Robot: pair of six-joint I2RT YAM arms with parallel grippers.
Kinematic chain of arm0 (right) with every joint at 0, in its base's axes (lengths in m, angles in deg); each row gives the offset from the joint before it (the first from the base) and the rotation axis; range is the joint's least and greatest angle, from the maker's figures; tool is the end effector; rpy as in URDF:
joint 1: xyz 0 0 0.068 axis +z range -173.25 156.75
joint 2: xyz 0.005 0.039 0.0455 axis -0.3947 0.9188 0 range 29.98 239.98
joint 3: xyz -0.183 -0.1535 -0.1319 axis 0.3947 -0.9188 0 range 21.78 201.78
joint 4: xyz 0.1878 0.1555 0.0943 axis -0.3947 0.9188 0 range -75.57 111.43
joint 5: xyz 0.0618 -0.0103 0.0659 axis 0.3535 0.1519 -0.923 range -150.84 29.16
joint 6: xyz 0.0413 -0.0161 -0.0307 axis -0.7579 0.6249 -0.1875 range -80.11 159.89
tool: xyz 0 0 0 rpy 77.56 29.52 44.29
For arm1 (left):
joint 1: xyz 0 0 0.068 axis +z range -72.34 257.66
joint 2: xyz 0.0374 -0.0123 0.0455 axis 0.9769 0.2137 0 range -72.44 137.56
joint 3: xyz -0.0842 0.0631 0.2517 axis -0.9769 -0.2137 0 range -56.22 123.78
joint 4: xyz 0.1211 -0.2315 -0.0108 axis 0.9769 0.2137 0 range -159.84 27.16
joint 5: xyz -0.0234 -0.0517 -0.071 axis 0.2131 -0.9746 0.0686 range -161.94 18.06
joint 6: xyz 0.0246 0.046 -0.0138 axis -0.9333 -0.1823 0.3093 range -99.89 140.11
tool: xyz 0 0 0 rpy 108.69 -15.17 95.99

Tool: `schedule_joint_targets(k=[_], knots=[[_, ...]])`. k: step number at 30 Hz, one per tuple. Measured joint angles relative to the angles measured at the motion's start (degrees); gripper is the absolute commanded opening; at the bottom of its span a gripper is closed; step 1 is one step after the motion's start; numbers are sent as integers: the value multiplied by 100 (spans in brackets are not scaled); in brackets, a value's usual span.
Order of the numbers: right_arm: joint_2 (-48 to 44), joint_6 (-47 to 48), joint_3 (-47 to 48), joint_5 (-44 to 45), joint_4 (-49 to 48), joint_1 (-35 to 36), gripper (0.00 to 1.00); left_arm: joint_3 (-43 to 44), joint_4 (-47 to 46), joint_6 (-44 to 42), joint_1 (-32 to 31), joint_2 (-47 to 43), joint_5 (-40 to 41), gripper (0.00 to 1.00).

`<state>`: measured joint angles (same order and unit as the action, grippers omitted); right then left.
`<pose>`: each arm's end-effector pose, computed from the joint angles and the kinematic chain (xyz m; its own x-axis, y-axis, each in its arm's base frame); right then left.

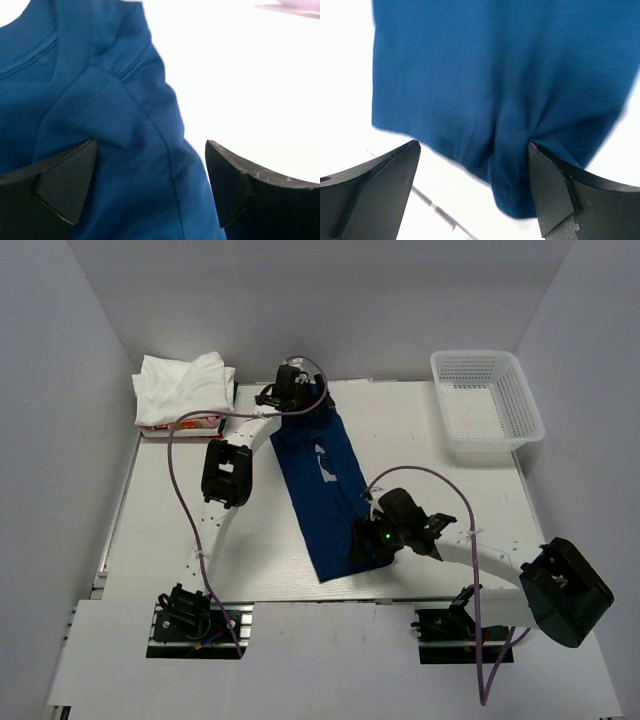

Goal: Fold and stack the t-shirts
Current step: Rotate the tshirt 90 degrees

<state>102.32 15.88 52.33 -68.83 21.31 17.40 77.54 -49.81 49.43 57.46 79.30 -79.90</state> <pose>0.1749 0.1566 0.1645 -0.8113 -0.1654 -0.5608 -0.4210 0.8308 0.3640 0.5522 -0.2084 0.1527 -0.7215 -0.2512 -0.6452 0.1045 0.8817 -0.4601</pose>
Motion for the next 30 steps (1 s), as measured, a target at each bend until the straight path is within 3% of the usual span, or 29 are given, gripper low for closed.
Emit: schedule_joint_targets(k=[3, 9, 21, 26, 30], knots=[[-201, 267, -96, -590, 264, 535, 90, 87, -719, 68, -76, 260, -800, 100], [-442, 841, -175, -1266, 494, 1322, 90, 129, -1325, 269, -229, 455, -1198, 100], [-1272, 1180, -90, -846, 699, 1725, 90, 293, -1687, 459, -280, 566, -1303, 100], [-1565, 1014, -70, -391, 446, 1725, 90, 234, -1250, 127, -278, -37, -1207, 100], [-1727, 868, -70, -52, 319, 1725, 90, -116, -968, -173, -264, -1255, -1193, 100]])
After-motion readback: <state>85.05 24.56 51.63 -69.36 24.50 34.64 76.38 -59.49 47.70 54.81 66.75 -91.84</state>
